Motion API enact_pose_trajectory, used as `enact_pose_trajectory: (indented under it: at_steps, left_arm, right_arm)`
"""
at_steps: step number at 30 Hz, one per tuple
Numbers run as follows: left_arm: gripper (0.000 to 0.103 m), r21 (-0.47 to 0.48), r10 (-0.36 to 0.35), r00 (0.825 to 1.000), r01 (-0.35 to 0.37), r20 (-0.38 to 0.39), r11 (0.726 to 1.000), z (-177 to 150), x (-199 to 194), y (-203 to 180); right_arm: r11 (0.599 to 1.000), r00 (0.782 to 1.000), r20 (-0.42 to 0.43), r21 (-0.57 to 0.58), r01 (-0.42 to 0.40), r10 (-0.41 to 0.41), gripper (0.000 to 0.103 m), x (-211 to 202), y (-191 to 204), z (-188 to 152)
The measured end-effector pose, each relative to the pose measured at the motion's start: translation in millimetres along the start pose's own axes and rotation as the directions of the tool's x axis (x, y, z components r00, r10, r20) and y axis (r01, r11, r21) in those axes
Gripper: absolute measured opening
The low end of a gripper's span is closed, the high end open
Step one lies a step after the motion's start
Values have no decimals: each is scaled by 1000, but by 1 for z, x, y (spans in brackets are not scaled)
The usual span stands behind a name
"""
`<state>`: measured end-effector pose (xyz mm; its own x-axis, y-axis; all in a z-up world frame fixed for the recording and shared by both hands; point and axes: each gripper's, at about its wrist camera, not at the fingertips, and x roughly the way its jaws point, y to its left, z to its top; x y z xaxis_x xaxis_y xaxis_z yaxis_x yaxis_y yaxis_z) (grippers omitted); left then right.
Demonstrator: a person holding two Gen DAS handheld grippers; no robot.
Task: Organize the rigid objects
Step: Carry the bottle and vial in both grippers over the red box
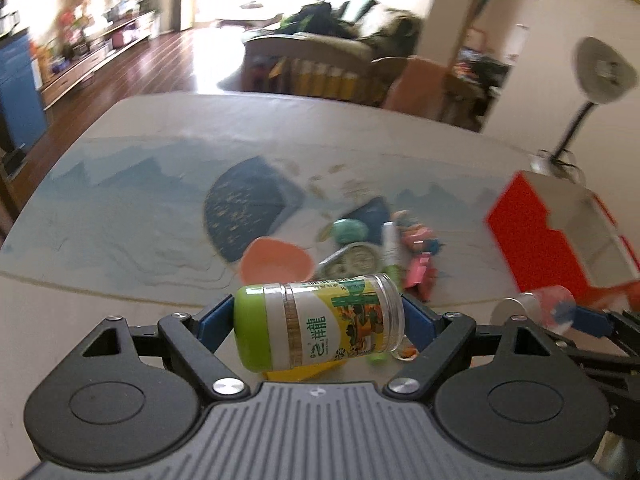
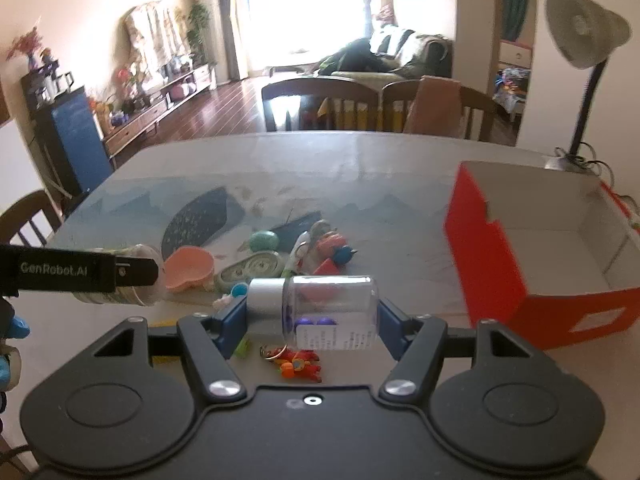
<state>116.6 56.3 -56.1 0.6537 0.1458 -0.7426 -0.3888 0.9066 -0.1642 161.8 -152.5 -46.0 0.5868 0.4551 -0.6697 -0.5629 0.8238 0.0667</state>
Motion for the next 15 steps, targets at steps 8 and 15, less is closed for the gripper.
enact_pose_trajectory:
  at_steps: [8, 15]
  left_arm:
    - [88, 130, -115, 993, 110, 32, 985, 12, -29, -44]
    - [88, 192, -167, 986, 159, 24, 968, 22, -22, -97]
  right_arm:
    - [998, 997, 56, 34, 52, -54, 67, -32, -28, 8]
    - [996, 993, 79, 49, 80, -84, 67, -39, -79, 20]
